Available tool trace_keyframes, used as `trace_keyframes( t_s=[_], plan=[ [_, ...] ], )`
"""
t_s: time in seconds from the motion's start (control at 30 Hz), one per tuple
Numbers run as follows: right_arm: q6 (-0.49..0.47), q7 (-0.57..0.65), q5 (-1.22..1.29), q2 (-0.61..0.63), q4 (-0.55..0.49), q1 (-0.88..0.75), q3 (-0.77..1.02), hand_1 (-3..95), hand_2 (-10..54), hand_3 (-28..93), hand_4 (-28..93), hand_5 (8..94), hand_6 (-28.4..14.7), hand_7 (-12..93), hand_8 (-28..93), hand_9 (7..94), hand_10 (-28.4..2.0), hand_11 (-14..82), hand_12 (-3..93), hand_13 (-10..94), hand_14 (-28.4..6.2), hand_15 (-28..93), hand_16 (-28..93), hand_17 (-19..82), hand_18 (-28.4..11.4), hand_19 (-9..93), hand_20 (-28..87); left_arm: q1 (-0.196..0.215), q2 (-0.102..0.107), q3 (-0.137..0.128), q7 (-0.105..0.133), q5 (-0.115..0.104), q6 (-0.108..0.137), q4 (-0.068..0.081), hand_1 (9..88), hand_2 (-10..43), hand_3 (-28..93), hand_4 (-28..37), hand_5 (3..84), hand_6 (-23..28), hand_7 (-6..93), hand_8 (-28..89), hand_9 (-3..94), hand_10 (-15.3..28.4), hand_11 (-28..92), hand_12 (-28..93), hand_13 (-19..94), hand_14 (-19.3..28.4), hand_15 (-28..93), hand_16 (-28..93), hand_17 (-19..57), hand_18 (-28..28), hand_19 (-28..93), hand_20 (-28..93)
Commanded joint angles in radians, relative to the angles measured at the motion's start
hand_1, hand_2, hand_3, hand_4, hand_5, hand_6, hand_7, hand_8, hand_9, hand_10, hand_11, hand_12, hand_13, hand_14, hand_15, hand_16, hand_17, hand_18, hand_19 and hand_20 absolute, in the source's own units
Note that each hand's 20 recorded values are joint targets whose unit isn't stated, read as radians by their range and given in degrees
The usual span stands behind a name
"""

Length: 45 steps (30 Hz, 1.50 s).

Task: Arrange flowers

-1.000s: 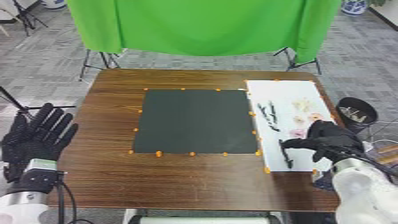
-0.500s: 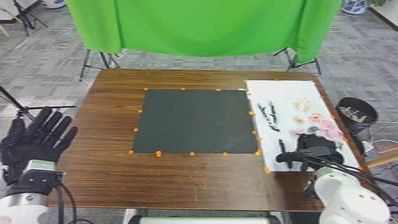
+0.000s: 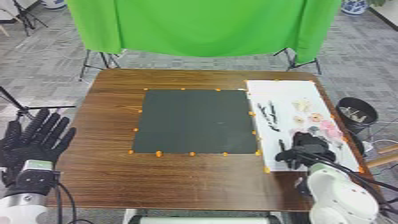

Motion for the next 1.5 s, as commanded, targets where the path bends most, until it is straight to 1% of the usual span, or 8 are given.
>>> trace_keyframes(
  t_s=[0.03,0.2,0.33,0.43,0.6,0.77,1.03,1.5],
  plan=[
    [0.097,0.007,-0.040,-0.036,0.084,-0.059,-0.122,48.0,-9.5,70,-27,72.8,-2.2,30,7,77.9,-12.9,24.3,30.5,68,-12.2,49,28,32,-22.4,76,37,-0.008,-0.008,0.011,0.006,-0.024,0.019,-0.006,25.4,13.6,70,-28.3,44.7,8.9,13.2,-8,37.6,15.9,18,10,26,15.2,34,-8,-6.8,14.5,40,9],
    [0.038,0.060,-0.035,-0.056,0.080,-0.050,-0.125,54.8,-9.5,69,-28,73.5,-1.0,31,8,84.2,-9.9,7.7,32.8,74,-7.4,36,35,37,-21.9,77,34,-0.003,-0.005,0.011,0.016,-0.060,0.028,-0.007,25.5,13.7,70,-28.3,45.3,9.2,13.5,-8,38.3,15.9,18,10,27,15.3,34,-8,-6.7,14.5,40,9],
    [0.155,0.083,-0.032,-0.054,0.098,-0.054,-0.140,58.9,-9.5,68,-28,72.6,0.2,32,10,85.3,-9.5,3.9,28.4,82,-4.9,21,41,41,-22.5,78,34,-0.030,-0.015,0.018,0.002,-0.065,0.041,-0.007,25.5,13.9,70,-28.3,45.6,9.3,13.6,-8,38.7,16.1,18,10,27,15.3,35,-8,-6.6,14.5,40,9],
    [0.215,0.078,-0.053,-0.043,0.099,-0.052,-0.153,61.9,-9.5,69,-28,71.6,0.7,34,10,88.3,-8.0,3.7,28.9,85,-3.7,19,42,45,-22.1,79,33,-0.039,-0.016,0.020,0.015,-0.146,-0.002,-0.007,26.4,14.9,70,-28.3,46.2,9.3,14.1,-8,39.5,16.3,19,10,28,15.3,35,-8,-6.2,14.4,41,9],
    [0.377,0.056,-0.051,-0.027,0.098,-0.057,-0.166,62.7,-9.5,73,-28,74.8,1.4,41,12,93.5,-6.5,7.1,34.5,89,-2.9,20,49,47,-22.3,81,33,-0.028,-0.021,0.010,0.011,-0.139,0.018,-0.012,26.5,15.3,71,-28.3,46.6,9.4,14.6,-9,40.0,16.2,19,10,28,15.4,36,-9,-6.0,14.5,41,9],
    [0.558,0.064,-0.052,0.015,0.080,-0.040,-0.181,61.3,-9.5,76,-27,75.9,1.8,43,11,93.7,-6.7,8.4,36.4,90,-2.8,21,51,45,-22.2,79,33,-0.013,-0.033,0.000,0.042,-0.256,-0.023,-0.022,26.5,15.1,71,-28.3,46.8,9.4,14.5,-9,40.5,16.1,19,10,29,15.4,36,-9,-5.9,14.4,41,9],
    [0.690,0.064,-0.120,0.066,0.039,0.020,-0.208,60.4,-9.5,76,-24,75.9,1.8,44,13,93.7,-6.6,10.1,37.6,89,-2.7,22,53,45,-22.4,79,32,0.002,-0.021,-0.029,0.061,-0.234,-0.013,-0.025,26.6,15.1,71,-28.3,47.0,9.5,14.5,-9,40.9,16.2,19,10,29,15.4,37,-9,-5.8,14.4,41,9],
    [0.642,0.061,0.114,0.004,0.077,0.439,-0.450,58.4,-9.5,76,-20,75.8,1.5,44,13,93.7,-7.0,11.2,38.4,89,-3.1,23,53,44,-22.5,80,32,0.051,0.001,-0.053,0.092,-0.214,0.039,-0.029,26.8,15.4,71,-28.3,47.0,9.3,14.7,-9,40.9,16.4,19,10,29,15.4,36,-9,-5.6,14.2,41,9]
  ],
)
